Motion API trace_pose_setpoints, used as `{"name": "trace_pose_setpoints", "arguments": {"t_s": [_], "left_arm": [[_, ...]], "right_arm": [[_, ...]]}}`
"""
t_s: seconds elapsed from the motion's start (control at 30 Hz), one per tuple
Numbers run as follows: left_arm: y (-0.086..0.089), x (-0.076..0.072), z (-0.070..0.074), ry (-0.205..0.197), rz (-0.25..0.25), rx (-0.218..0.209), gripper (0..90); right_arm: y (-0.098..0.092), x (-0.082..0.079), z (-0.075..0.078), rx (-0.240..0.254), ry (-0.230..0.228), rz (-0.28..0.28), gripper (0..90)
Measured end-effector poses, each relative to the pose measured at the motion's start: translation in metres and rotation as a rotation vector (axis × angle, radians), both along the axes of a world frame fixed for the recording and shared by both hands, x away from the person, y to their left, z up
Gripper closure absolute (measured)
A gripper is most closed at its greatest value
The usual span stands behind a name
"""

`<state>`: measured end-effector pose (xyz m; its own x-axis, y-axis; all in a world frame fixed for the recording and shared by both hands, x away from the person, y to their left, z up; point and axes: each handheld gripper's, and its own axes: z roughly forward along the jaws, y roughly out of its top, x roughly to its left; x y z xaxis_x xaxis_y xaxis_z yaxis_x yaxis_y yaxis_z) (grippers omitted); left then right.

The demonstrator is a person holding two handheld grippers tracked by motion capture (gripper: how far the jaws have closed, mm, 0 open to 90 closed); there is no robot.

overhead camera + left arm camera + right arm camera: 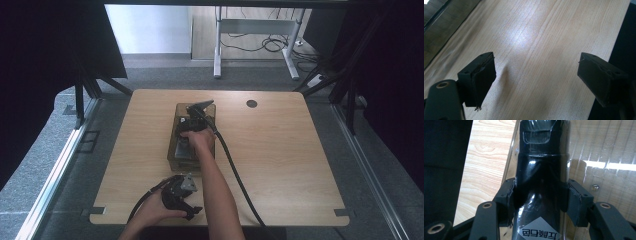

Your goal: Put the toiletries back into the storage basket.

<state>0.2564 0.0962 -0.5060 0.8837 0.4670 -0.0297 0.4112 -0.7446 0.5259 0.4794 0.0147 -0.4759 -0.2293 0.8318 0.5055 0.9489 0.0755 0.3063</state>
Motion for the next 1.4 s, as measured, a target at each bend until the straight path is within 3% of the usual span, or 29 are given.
{"name": "trace_pose_setpoints", "arguments": {"t_s": [0.5, 0.8, 0.87, 1.13, 1.4], "left_arm": [[0.0, 0.002, -0.002, 0.003, -0.003, 0.005, 15.3], [0.0, 0.002, -0.002, 0.004, 0.0, 0.006, 15.4], [0.0, 0.001, -0.002, 0.005, -0.003, 0.005, 15.4], [-0.004, 0.001, -0.005, 0.014, -0.009, 0.013, 15.3], [-0.005, 0.0, -0.006, 0.014, -0.006, 0.007, 15.4]], "right_arm": [[0.001, 0.005, -0.027, 0.015, 0.038, -0.047, 45.6], [0.006, 0.004, -0.031, -0.057, 0.044, -0.051, 44.0], [0.004, 0.003, -0.03, -0.049, 0.048, -0.065, 41.8], [0.006, -0.005, -0.003, -0.034, -0.028, -0.043, 35.8], [-0.009, -0.018, 0.037, -0.008, -0.148, 0.031, 35.4]]}}
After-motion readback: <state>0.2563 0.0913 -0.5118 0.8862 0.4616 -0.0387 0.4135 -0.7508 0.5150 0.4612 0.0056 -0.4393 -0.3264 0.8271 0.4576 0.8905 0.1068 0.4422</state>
